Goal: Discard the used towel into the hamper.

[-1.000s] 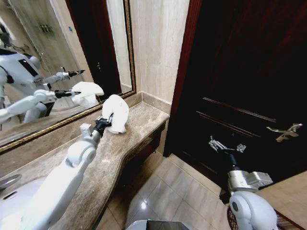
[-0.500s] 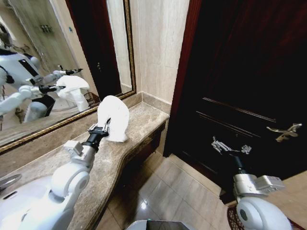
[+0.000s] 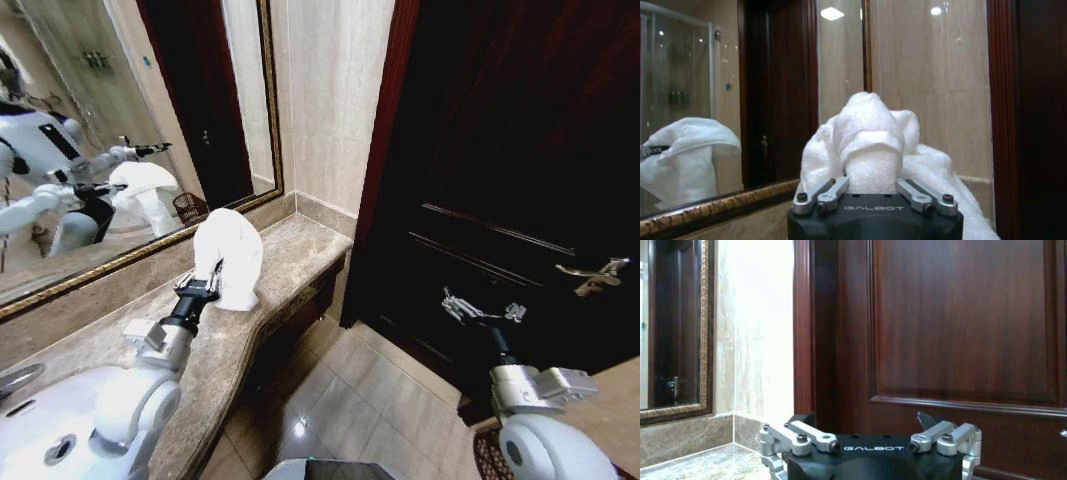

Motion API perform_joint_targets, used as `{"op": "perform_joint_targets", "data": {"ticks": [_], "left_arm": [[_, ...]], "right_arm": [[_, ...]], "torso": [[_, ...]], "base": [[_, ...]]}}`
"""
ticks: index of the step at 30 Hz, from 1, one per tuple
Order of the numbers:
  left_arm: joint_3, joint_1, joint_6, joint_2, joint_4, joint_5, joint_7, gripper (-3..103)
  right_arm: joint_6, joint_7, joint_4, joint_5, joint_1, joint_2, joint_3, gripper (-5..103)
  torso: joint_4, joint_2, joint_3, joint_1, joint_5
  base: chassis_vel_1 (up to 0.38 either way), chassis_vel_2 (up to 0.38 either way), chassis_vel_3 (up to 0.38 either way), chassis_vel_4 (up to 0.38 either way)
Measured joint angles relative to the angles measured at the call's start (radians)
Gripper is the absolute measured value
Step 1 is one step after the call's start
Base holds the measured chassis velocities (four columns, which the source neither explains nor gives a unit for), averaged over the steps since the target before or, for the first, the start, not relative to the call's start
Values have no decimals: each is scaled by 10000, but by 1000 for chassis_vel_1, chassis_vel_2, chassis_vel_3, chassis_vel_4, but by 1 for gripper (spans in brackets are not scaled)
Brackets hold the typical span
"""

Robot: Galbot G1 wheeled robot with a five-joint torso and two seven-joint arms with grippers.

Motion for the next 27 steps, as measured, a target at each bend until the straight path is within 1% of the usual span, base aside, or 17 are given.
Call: {"op": "perform_joint_targets", "data": {"ticks": [4,10,14,18,24,27], "left_arm": [[269,-40,-1,-214,-137,319,16,16],[531,5,2,-276,-198,561,0,16],[599,23,-95,-295,-214,614,-9,16],[575,125,-221,-306,-275,617,2,16],[554,267,-328,-364,-311,609,75,16],[541,326,-388,-403,-322,610,132,16]], "right_arm": [[6,17,0,7,-127,-71,9,100],[50,41,68,6,-316,-14,9,100],[109,40,118,-35,-436,51,-5,100],[126,41,127,-67,-453,88,-3,100],[125,62,131,-120,-526,155,-25,100],[165,64,131,-156,-563,186,-39,100]], "torso": [[-3,-2,1,2,-1],[-1,-2,1,2,0],[-4,-2,1,2,-2],[1,-1,0,0,0],[-4,-1,0,-1,2],[2,-1,0,0,0]], "base": [[0,0,0,0],[37,-37,-48,48],[88,-87,-113,86],[108,-95,-125,107],[100,-120,-111,110],[115,-113,-88,144]]}}
